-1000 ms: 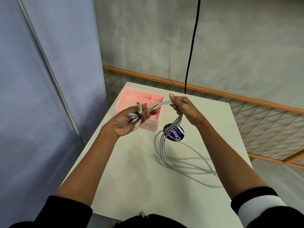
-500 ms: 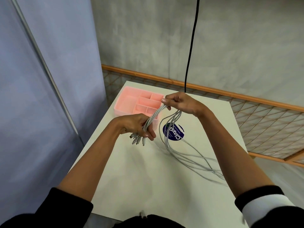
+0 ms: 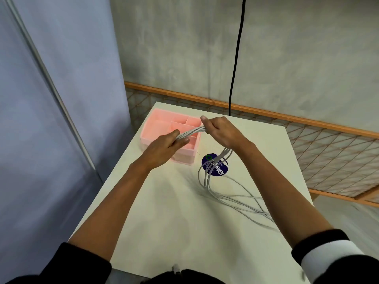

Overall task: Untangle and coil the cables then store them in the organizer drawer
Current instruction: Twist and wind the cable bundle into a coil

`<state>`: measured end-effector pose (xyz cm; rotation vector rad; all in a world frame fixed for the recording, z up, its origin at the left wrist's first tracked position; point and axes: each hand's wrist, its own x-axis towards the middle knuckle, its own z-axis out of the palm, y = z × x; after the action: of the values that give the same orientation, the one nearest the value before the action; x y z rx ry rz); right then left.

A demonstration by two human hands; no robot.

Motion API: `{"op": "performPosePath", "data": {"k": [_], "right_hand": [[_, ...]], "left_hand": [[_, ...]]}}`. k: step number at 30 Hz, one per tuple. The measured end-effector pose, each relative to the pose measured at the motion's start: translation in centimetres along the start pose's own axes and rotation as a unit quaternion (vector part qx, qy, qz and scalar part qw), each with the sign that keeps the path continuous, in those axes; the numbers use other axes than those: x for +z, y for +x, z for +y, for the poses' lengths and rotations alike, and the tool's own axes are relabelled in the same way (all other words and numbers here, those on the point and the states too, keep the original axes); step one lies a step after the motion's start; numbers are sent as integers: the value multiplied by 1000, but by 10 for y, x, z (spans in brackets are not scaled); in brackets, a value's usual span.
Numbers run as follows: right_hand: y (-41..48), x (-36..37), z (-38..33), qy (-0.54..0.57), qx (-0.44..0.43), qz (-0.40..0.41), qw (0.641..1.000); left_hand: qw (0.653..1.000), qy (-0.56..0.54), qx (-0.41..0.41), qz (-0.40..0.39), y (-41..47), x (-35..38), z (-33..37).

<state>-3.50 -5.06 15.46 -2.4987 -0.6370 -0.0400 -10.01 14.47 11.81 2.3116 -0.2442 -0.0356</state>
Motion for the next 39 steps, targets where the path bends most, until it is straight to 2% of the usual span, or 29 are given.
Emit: {"op": "performPosePath", "data": {"k": [2,4,7,9,13,16,19,22,26,28,29,31,33,35,37,39], "right_hand": [[1,-3,1,109,63,-92,988],[2,-6,2,248,98,-204,942],[0,-9,12,353,66,-268,894],[-7,-10,21,380,49,-274,882],[-22,-2,34,309,52,-192,930],[-19,7,29,316,108,-152,930],[-13,6,27,393,176,-169,886],[-12,2,30,470,211,-267,815],[-14,2,37,518,208,-371,742],[-18,4,42,535,194,-384,727],[-20,4,43,542,186,-373,730],[-24,3,45,534,165,-337,758],[-28,2,45,482,143,-308,808],[-32,3,43,385,125,-264,876],[-35,11,38,308,135,-173,926],[-34,26,33,268,155,-45,950]], "left_hand": [[990,118,52,63,2,-6,2],[972,183,90,113,4,-13,5],[961,207,108,147,9,-22,2],[962,196,99,164,11,-27,-5],[961,185,93,184,9,-39,-23],[956,204,109,181,8,-37,-25],[948,217,129,192,6,-37,-23],[939,234,138,211,5,-39,-23],[931,248,141,229,7,-39,-20],[931,245,132,237,8,-39,-19],[931,242,130,240,8,-39,-19],[932,235,132,244,8,-39,-19],[932,228,130,251,6,-41,-18],[929,232,123,262,6,-44,-18],[927,241,116,264,7,-44,-17],[928,242,108,264,7,-42,-17]]}}
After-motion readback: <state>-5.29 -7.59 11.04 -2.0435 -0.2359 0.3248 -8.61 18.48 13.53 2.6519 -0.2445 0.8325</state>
